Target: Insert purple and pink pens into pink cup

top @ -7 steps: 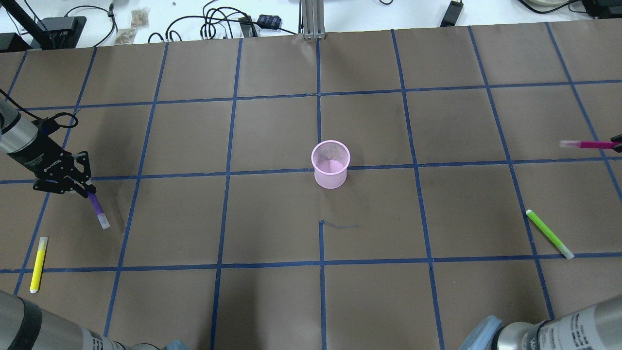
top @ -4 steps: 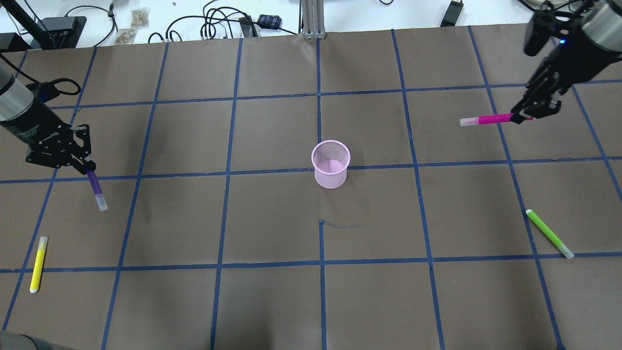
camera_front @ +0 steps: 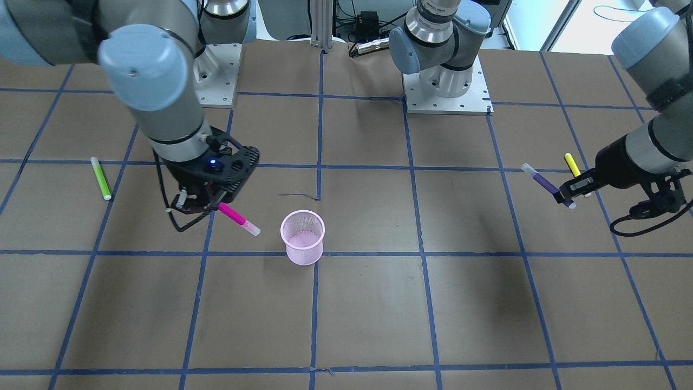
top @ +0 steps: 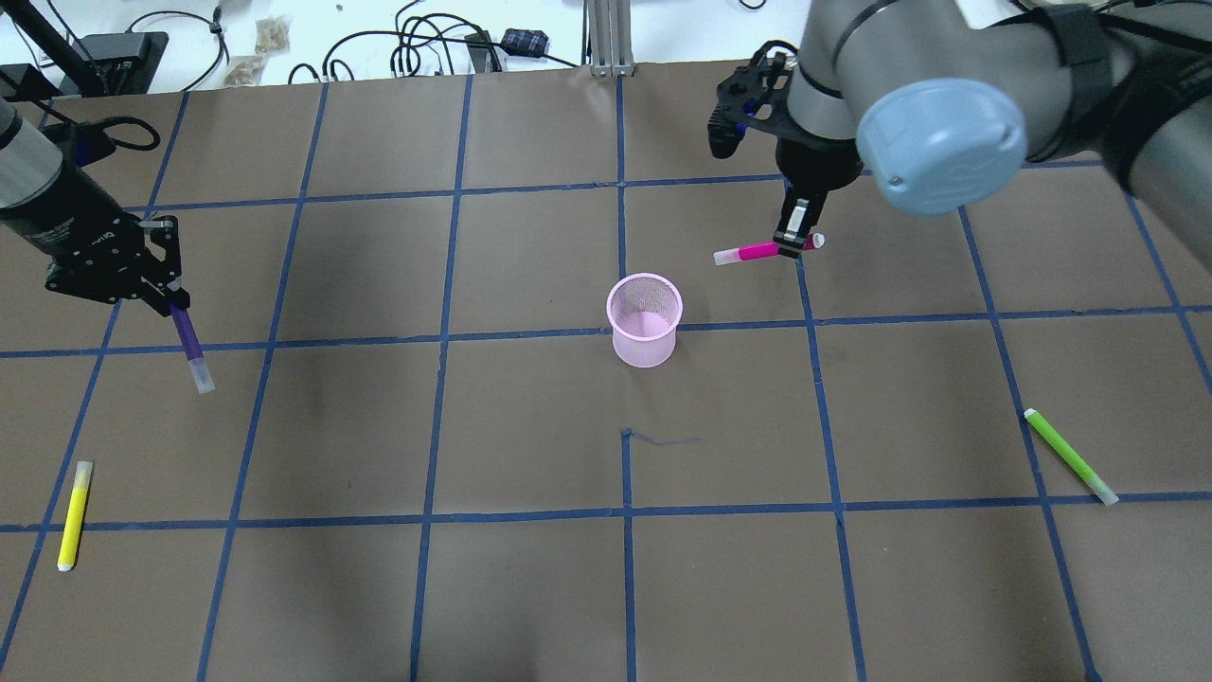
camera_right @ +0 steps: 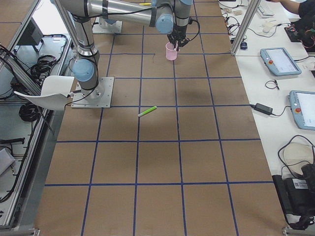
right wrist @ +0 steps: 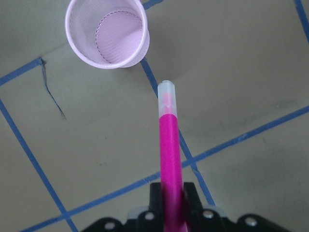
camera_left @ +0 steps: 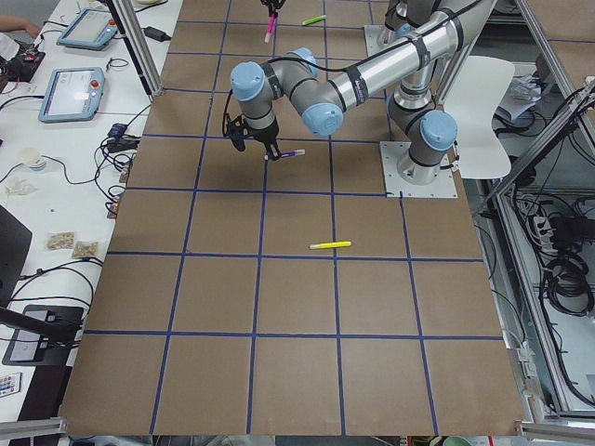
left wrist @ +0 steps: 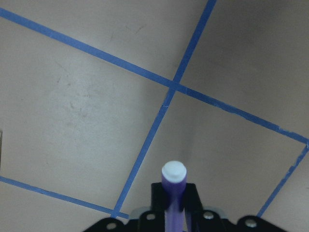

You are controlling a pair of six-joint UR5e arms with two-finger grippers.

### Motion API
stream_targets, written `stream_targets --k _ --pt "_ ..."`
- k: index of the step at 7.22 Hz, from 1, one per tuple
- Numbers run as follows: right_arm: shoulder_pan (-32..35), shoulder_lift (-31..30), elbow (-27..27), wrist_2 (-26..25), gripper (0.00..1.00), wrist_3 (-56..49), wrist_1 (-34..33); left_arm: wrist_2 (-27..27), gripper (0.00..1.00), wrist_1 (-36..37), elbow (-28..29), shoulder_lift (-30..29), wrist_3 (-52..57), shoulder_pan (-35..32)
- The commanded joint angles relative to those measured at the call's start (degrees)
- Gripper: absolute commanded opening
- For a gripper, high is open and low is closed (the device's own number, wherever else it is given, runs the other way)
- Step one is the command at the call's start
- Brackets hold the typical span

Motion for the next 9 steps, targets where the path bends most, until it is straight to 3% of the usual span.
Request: stream_targets --k 1,5,7,8,9 --pt "8.36 1.19 -0.09 -4.51 0.01 6.73 -0.89 -0.31 0.04 0.31 0.0 0.72 0.42 -0.58" --pt "13.91 6.01 -0.44 -9.78 0.02 8.07 -2.9 -0.4 0.04 0.58 -0.09 1.42 0.87 -0.58" --pt "13.92 6.9 -1.58 -11.97 0.09 8.07 -3.17 -0.49 0.04 0.93 0.0 1.86 0.95 -0.58" --pt "13.92 7.95 -1.93 -11.99 0.2 8.07 -3.17 -1.53 0.04 0.93 0.0 2.21 0.95 -0.58" --pt "13.92 8.57 -1.94 -11.81 0.77 9.63 -3.35 -1.8 0.04 0.93 0.0 2.38 0.95 -0.58"
